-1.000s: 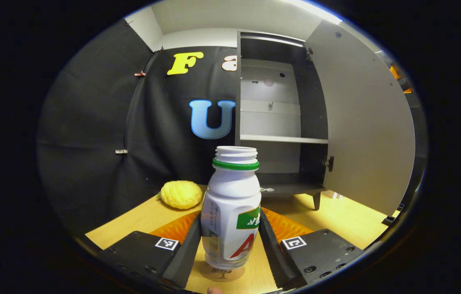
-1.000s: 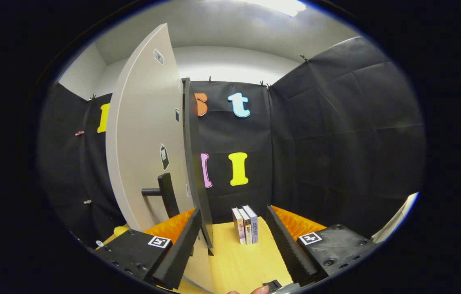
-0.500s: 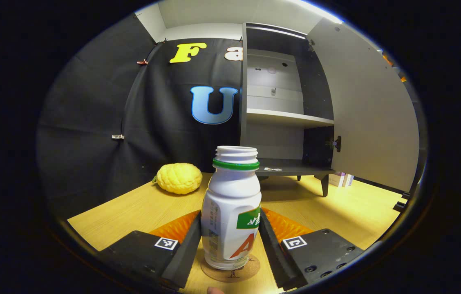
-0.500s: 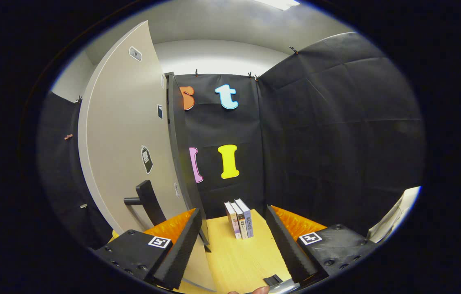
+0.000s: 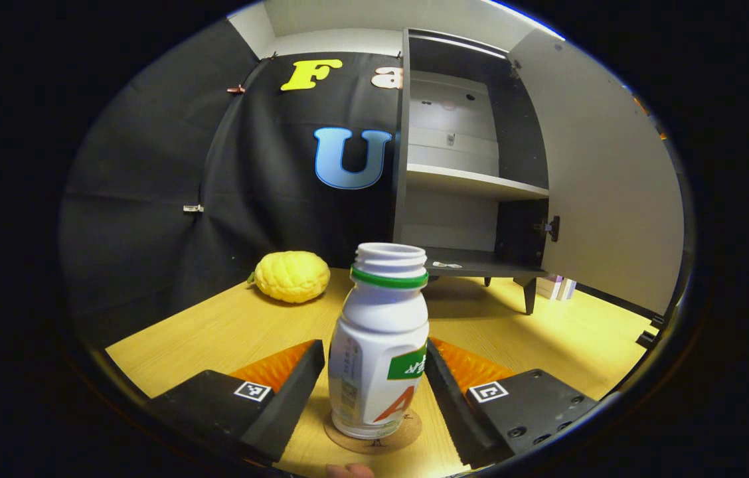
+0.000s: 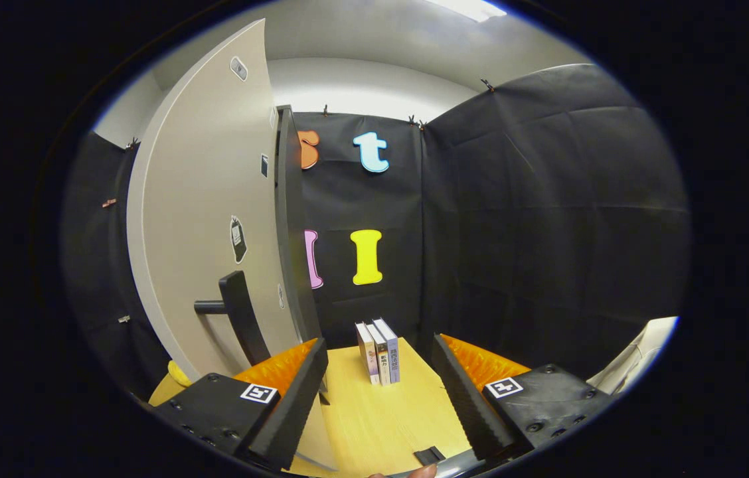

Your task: Open the cabinet door with the right hand, grasp the bottle in the cabinet with the left hand and place it on the coaster, then close the cabinet door with the right hand.

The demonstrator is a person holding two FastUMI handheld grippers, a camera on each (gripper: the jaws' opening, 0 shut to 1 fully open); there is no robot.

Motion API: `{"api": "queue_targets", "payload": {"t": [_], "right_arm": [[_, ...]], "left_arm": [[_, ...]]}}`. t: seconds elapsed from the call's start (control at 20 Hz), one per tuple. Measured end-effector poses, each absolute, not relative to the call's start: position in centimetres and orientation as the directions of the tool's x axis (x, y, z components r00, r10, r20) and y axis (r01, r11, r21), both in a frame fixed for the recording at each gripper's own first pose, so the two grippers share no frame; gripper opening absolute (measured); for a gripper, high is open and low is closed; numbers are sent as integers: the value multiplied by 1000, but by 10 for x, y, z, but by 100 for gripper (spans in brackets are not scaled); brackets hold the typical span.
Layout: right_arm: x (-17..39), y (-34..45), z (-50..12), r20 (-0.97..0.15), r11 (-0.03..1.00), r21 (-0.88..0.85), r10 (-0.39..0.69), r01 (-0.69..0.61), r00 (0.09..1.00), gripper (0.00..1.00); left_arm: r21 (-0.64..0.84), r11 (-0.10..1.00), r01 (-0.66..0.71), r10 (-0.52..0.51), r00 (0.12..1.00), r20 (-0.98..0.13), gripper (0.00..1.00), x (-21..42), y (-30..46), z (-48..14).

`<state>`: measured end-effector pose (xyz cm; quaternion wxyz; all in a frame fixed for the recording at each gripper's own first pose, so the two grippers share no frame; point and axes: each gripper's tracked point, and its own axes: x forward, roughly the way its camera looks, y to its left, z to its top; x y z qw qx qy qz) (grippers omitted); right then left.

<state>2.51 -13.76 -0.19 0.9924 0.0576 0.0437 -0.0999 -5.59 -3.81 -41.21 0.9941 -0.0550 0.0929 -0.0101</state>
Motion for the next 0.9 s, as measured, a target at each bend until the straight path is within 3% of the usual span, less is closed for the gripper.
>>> {"api": "queue_targets", "payload": {"t": [0.3,0.9], "right_arm": [[28,-143,-7,-90,977,76,-194,201,977,98],[39,-139,2,-9,988,70,-137,138,990,98]], "left_arm": [[-68,998,-5,-6,987,-161,94,-48,-44,-358],[-106,994,18,-25,998,-64,94,-24,-76,-135]]}}
